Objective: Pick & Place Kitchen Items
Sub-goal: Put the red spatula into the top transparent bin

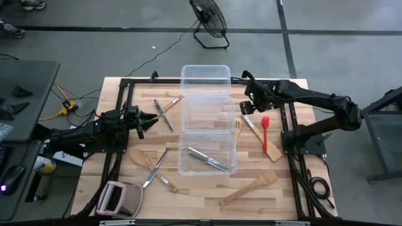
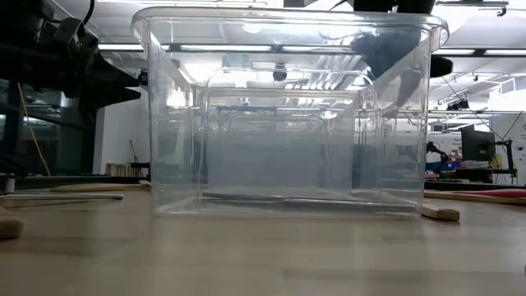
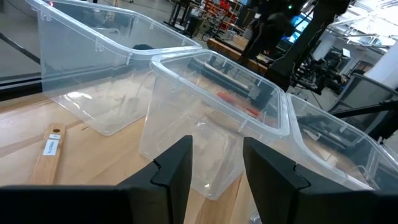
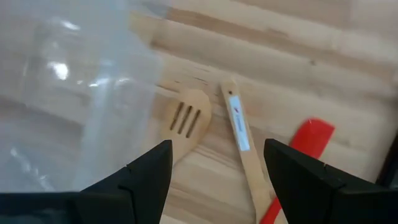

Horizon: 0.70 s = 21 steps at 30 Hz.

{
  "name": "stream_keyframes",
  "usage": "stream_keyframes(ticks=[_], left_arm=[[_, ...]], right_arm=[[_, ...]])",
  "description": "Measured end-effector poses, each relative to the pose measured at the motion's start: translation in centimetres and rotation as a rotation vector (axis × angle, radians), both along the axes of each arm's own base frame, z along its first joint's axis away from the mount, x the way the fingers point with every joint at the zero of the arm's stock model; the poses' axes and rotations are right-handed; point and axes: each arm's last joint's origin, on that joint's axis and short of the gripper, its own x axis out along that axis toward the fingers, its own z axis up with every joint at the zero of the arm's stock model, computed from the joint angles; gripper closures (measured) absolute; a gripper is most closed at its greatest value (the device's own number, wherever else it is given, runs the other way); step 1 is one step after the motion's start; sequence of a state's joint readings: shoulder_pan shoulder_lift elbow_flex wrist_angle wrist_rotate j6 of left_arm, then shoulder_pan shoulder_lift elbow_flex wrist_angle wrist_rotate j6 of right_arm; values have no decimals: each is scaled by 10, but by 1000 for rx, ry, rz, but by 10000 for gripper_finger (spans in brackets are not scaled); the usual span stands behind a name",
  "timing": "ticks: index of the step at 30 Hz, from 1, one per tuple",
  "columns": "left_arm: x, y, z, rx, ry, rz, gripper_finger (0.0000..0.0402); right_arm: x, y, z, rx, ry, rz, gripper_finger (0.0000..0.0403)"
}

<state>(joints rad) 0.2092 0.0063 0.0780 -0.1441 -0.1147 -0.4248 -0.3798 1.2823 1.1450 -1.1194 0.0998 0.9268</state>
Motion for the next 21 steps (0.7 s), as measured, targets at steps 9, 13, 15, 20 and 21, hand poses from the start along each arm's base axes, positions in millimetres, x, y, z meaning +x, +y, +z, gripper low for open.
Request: stream_keyframes(ticks=[9,13,15,20,21], left_arm=[[0,0,0,0,0,0,258],[0,0,0,0,-1,0,258],[0,0,0,0,-1,0,258],[0,0,0,0,0,0,258],[0,0,0,0,0,0,258]], right_arm=[[-9,2,-27,115,44,-242,156],[-17,6,-40,161,60,-331,157],[-24,10,-46,186,65,-367,156],[-39,23,-58,229,76,-443,157],[-41,26,-62,235,79,-459,157]])
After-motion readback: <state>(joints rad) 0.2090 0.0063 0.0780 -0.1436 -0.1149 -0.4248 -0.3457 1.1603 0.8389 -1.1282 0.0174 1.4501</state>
